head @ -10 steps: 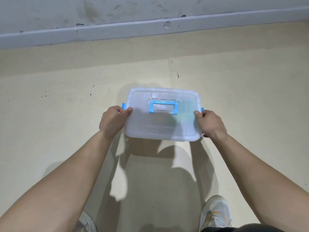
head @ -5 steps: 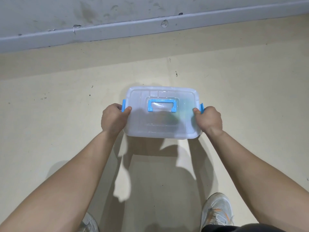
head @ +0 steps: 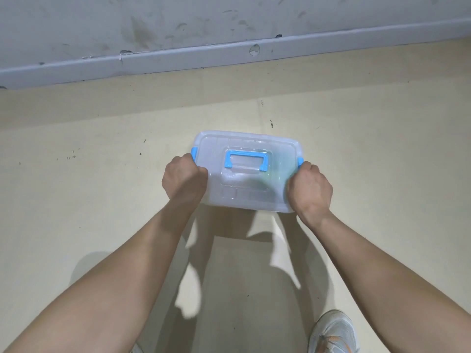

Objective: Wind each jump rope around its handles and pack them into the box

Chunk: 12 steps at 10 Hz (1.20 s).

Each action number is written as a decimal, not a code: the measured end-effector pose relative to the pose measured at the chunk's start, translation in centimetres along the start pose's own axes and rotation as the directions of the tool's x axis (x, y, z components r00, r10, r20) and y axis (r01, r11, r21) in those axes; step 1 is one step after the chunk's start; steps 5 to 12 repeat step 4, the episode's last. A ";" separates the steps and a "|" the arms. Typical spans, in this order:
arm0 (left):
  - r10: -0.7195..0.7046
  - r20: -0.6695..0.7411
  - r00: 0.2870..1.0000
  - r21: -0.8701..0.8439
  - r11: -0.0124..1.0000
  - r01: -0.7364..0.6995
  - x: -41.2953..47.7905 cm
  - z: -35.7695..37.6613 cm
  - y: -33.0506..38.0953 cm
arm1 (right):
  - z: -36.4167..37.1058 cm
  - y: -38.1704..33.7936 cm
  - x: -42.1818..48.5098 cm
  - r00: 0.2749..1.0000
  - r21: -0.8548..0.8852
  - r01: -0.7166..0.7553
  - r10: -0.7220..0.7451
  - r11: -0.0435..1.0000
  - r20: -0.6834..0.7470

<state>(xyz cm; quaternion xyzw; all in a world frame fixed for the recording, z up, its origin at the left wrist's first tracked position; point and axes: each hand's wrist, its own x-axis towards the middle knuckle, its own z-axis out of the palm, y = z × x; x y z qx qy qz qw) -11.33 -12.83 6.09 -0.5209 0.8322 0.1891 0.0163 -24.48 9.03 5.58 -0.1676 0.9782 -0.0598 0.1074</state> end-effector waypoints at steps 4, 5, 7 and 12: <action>0.173 0.229 0.958 0.049 0.981 -0.188 -1.3 -6.5 1.0 | -7.4 -1.7 0.9 0.921 -0.045 0.182 -0.155 0.982 0.358; 0.173 0.229 0.958 0.049 0.981 -0.188 -1.3 -6.5 1.0 | -7.4 -1.7 0.9 0.921 -0.045 0.182 -0.155 0.982 0.358; 0.173 0.229 0.958 0.049 0.981 -0.188 -1.3 -6.5 1.0 | -7.4 -1.7 0.9 0.921 -0.045 0.182 -0.155 0.982 0.358; 0.173 0.229 0.958 0.049 0.981 -0.188 -1.3 -6.5 1.0 | -7.4 -1.7 0.9 0.921 -0.045 0.182 -0.155 0.982 0.358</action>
